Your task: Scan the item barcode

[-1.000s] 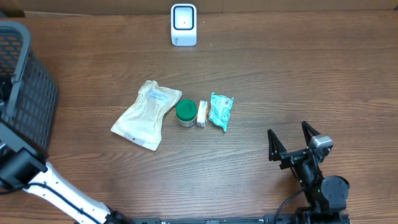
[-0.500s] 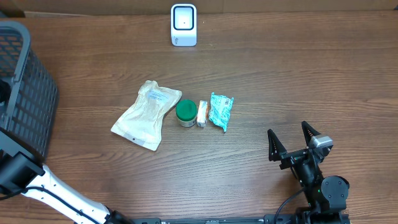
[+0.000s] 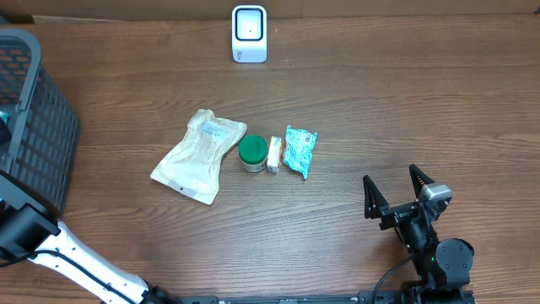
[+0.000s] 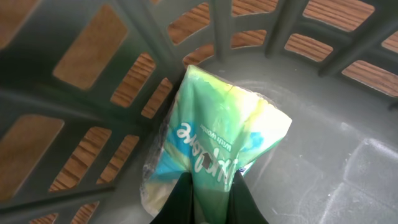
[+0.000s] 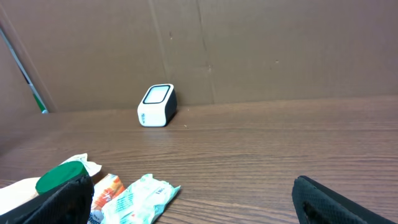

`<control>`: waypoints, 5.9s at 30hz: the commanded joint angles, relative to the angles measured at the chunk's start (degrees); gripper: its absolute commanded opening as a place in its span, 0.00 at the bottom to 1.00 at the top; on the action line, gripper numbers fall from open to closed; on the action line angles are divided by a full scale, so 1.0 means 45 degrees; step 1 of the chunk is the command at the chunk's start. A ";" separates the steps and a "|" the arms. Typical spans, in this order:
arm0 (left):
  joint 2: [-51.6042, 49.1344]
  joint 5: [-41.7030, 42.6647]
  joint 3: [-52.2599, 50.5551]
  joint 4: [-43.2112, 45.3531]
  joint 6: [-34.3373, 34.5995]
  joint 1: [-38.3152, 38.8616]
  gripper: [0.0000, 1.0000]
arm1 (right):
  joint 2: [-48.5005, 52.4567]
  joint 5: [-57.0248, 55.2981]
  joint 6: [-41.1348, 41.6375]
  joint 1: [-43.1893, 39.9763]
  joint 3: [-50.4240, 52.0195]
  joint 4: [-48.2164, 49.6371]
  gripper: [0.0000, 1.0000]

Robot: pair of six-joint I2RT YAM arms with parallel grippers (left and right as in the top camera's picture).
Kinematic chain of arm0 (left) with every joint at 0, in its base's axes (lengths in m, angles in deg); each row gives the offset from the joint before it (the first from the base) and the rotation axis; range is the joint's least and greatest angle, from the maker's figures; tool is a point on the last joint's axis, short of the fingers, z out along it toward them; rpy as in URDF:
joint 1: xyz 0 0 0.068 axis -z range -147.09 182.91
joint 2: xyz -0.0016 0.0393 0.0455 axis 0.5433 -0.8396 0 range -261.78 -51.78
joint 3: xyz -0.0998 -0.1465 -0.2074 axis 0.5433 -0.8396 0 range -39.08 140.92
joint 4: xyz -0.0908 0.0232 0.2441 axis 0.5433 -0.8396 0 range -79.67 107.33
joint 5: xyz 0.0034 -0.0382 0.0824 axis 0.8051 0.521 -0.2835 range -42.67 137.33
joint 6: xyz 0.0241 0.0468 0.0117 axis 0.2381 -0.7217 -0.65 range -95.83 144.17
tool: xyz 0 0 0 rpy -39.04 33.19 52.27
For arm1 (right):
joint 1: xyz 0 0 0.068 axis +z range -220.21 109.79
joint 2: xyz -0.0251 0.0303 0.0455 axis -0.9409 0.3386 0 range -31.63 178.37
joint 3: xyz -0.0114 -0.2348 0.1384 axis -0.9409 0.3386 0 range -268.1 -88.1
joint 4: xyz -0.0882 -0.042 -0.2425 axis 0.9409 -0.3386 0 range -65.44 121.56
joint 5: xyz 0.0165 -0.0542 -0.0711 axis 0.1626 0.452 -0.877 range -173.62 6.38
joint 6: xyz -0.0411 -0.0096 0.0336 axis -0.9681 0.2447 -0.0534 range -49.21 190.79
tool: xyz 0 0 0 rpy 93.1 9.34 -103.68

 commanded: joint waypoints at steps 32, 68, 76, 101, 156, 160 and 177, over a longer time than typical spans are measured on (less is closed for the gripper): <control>1.0171 0.3677 -0.2040 -0.7592 0.3351 0.7776 0.04 | -0.0121 0.0015 -0.0005 -0.0024 0.0131 0.0087 1.00; 0.4692 0.1370 -0.5047 -0.0743 0.8388 1.9836 0.75 | -0.0121 0.0015 -0.0005 -0.0024 0.0131 0.0087 1.00; 0.5513 0.1287 -0.3104 -0.3405 0.7980 1.8146 1.00 | -0.0121 0.0015 -0.0005 -0.0024 0.0131 0.0087 1.00; 0.8927 0.2001 0.2662 -1.1390 0.3245 0.6028 1.00 | -0.0121 0.0015 -0.0005 -0.0024 0.0131 0.0087 1.00; 0.8903 0.1841 0.2662 -1.2109 0.3245 0.5693 1.00 | -0.0121 0.0015 -0.0005 -0.0024 0.0131 0.0087 1.00; 0.8903 0.1841 0.2662 -1.2109 0.3245 0.5693 1.00 | -0.0121 0.0015 -0.0005 -0.0024 0.0131 0.0087 1.00; 0.8903 0.1841 0.2662 -1.2104 0.3245 0.5693 1.00 | -0.0121 0.0015 -0.0005 -0.0024 0.0131 0.0087 1.00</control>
